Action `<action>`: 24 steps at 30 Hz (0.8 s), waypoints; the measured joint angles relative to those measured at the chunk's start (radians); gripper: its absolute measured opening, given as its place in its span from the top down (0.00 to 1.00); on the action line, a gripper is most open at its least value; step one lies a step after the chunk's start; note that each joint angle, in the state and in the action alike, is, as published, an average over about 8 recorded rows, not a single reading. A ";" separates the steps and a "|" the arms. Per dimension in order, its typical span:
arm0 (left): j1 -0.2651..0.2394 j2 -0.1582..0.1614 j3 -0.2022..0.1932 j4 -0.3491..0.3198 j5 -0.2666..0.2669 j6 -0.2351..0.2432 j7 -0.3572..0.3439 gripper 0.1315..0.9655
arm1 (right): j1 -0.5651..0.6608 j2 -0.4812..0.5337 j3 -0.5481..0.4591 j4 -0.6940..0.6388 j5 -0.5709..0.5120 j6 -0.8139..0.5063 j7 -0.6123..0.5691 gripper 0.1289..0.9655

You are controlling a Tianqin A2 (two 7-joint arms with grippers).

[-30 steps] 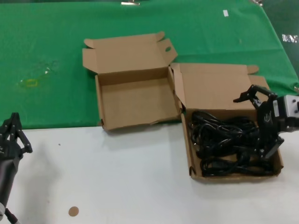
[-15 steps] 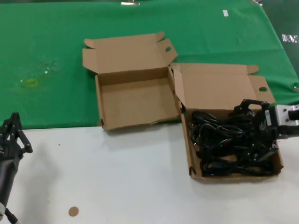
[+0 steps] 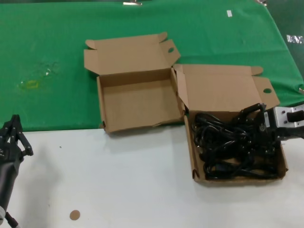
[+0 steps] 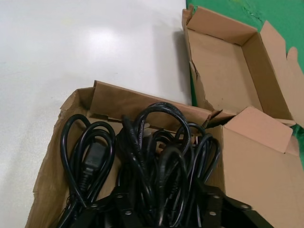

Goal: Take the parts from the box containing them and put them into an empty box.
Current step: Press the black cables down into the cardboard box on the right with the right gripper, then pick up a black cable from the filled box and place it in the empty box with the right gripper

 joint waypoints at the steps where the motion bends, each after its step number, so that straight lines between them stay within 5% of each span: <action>1: 0.000 0.000 0.000 0.000 0.000 0.000 0.000 0.98 | -0.002 0.000 0.001 0.002 -0.002 0.001 0.002 0.51; 6: 0.000 0.000 0.000 0.000 0.000 0.000 0.000 0.98 | -0.015 0.006 0.003 0.016 -0.009 0.004 0.013 0.68; 24: 0.000 0.000 0.000 0.000 0.000 0.000 0.000 0.98 | 0.000 0.045 0.013 0.089 -0.027 -0.043 0.093 0.89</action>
